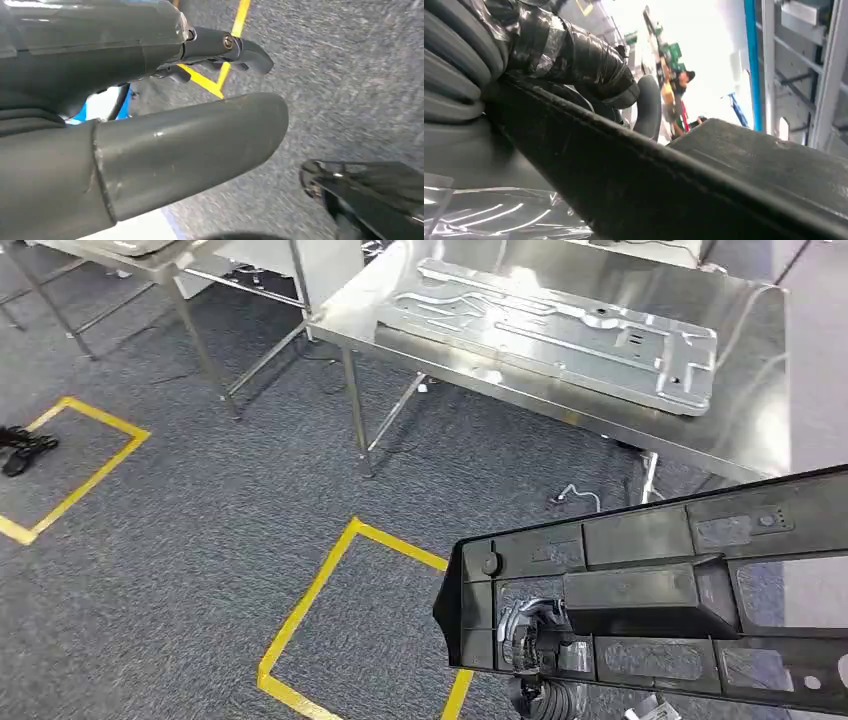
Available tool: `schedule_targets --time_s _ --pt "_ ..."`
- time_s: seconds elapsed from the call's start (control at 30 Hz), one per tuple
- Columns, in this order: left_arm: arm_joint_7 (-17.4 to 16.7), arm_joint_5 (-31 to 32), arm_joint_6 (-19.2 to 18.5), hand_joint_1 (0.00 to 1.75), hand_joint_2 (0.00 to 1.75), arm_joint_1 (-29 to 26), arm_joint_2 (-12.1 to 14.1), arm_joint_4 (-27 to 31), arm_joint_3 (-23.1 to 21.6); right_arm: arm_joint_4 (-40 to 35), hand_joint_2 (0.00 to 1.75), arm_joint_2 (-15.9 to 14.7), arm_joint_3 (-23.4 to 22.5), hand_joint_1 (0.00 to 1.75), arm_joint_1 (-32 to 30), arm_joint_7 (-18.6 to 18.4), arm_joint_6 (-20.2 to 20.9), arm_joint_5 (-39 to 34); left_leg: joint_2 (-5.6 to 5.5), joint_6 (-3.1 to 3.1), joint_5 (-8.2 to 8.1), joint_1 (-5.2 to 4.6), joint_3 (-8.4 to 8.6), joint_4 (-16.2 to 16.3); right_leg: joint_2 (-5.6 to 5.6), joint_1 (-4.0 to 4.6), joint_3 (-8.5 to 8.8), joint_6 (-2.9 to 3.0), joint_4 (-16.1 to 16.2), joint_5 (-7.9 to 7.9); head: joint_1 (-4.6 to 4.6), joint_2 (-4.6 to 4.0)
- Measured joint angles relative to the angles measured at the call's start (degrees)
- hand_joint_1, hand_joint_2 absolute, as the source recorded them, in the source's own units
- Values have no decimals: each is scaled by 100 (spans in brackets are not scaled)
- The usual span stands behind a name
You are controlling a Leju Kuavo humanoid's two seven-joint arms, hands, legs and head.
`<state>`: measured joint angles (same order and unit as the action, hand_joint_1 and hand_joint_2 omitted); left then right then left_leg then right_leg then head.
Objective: Take the parts from the cabinet and place them on the table.
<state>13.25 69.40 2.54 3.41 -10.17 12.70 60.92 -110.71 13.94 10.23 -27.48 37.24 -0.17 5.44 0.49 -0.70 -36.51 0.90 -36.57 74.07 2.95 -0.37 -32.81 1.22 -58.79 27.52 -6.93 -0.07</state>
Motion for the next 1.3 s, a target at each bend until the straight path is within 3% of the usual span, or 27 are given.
schedule_targets --time_s 0.07,0.1,0.13,0.2,0.27,0.3,0.33,0.37,0.43,0.47,0.53,0.6,0.63,0.73,0.77,0.8,0.83,0.87,0.93,0.97,1.0,1.03,1.1,1.17,1.2,1.23,1.3 --pt "-7 0 0 0 0 -4 7 0 4 0 175 2 0 175 0 0 0 0 -84 32 583 2 346 -897 172 -4 13 -10 -29 9 2 0" --pt "-7 0 0 0 0 -5 13 0 4 0 175 2 0 175 0 0 0 0 -307 58 776 17 515 -1357 233 -10 8 -31 -47 21 0 0" --pt "-9 0 -4 0 0 -12 24 0 9 0 175 0 0 175 6 2 0 2 -592 85 682 21 563 -1475 285 25 -33 -70 -84 31 0 0" --pt "-7 -2 -7 0 0 27 24 0 9 0 175 0 2 175 7 -9 -7 20 -489 109 696 -11 565 -1506 412 -34 -85 -139 -79 -3 -2 0" --pt "-7 0 -9 0 0 42 22 -2 11 0 175 0 2 175 5 -41 -52 39 -358 204 742 13 591 -1556 546 -23 -118 -229 -48 -51 -2 0" --pt "-9 -2 -15 0 0 38 9 0 13 2 175 -2 2 175 3 -78 -118 78 -244 242 770 34 611 -1602 419 -35 -128 -229 -119 6 2 0" --pt "-7 -2 -15 0 0 24 18 0 20 2 175 -2 7 175 12 -122 -222 150 -214 280 786 32 620 -1634 63 3 -234 -251 -315 171 -31 0" --pt "-7 -4 -15 0 0 10 20 0 35 9 175 4 11 175 22 -175 -353 262 -143 289 788 24 614 -1634 -105 -4 -427 -276 -703 404 -20 0" --pt "-4 -20 -28 0 0 1 24 0 78 39 175 0 26 175 24 -230 -635 409 -21 295 782 8 604 -1628 -238 -26 -823 -313 -1550 757 -24 0" --pt "-7 -31 -31 0 0 -1 24 0 98 55 175 -15 39 175 26 -230 -748 437 22 291 778 7 603 -1624 -255 -38 -898 -321 -1719 760 -22 0" --pt "-7 -39 -55 0 0 7 24 -2 109 77 175 -39 61 175 27 -225 -903 503 61 280 727 7 614 -1620 -278 -46 -649 -313 -1266 398 -22 0" --pt "-7 -39 -74 0 0 8 20 -2 114 90 175 -61 102 175 35 -223 -1059 620 95 253 673 7 661 -1620 -330 -35 -49 -251 -233 -46 -24 0" --pt "-7 -39 -76 0 0 7 18 -2 116 94 175 -77 131 175 56 -223 -1137 671 111 220 646 -10 673 -1617 -391 2 75 -213 -6 107 -22 0" --pt "-7 -35 -79 0 0 18 18 -2 120 103 175 -131 229 175 84 -223 -1287 767 130 111 589 1 731 -1660 -358 55 90 -108 15 203 -22 0" --pt "-7 -28 -79 0 0 45 18 0 122 103 175 -146 254 175 94 -225 -1344 800 152 67 566 -20 827 -1688 -329 47 138 -60 61 200 -22 0" --pt "-7 -13 -79 0 0 41 22 0 122 105 175 -157 291 175 100 -225 -1397 822 138 42 541 5 863 -1649 -313 -30 277 -45 148 146 -24 0" --pt "2 -2 -79 0 0 43 26 0 122 109 175 -173 319 175 113 -225 -1436 831 71 23 506 0 798 -1445 -315 -29 367 -11 194 181 -4 0" --pt "0 2 -81 0 0 37 28 0 125 118 175 -203 354 175 134 -225 -1497 842 32 9 383 5 576 -1053 -326 -29 428 44 204 217 2 0" --pt "0 6 -92 0 0 32 29 -2 127 140 175 -258 420 175 171 -238 -1598 852 7 -29 118 6 -101 -64 -299 -23 539 53 203 328 0 0" --pt "0 7 -92 0 0 11 26 -2 127 144 175 -271 435 175 179 -240 -1609 861 7 -43 127 6 -371 231 -273 -21 609 54 202 393 0 0" --pt "0 11 -94 0 0 -9 26 -2 127 146 175 -286 450 175 186 -240 -1613 879 6 -43 323 6 -524 233 -234 -20 702 46 203 470 0 0" --pt "-9 11 -92 0 0 -34 29 -2 129 146 175 -300 468 175 195 -238 -1622 883 5 -31 676 4 -533 -36 -198 -21 821 31 203 559 2 0" --pt "-9 15 -94 0 0 -49 53 -2 131 149 175 -317 494 175 207 -243 -1681 918 0 38 1509 -7 -315 -1063 -177 -22 1081 0 208 768 2 0" --pt "-26 20 -103 0 0 -57 72 -2 142 166 175 -343 533 175 247 -310 -1831 979 -27 116 1345 -83 -195 -1120 -169 -2 1159 -99 256 902 0 0" --pt "-33 22 -103 0 0 -31 74 -2 142 173 175 -356 555 175 265 -345 -1949 1090 -25 160 1127 -97 -85 -1283 -176 -12 1178 -133 299 921 2 0" --pt "-37 24 -111 0 0 -12 77 -2 142 181 175 -378 586 175 287 -394 -2084 1211 -28 204 1094 -107 -78 -1286 -180 -15 1286 -167 361 895 -2 0" --pt "-44 66 -129 0 0 -10 72 -2 144 188 175 -424 708 175 351 -704 -2698 1898 -40 279 1033 -31 136 -1466 -181 -6 1119 -229 8 629 6 0"
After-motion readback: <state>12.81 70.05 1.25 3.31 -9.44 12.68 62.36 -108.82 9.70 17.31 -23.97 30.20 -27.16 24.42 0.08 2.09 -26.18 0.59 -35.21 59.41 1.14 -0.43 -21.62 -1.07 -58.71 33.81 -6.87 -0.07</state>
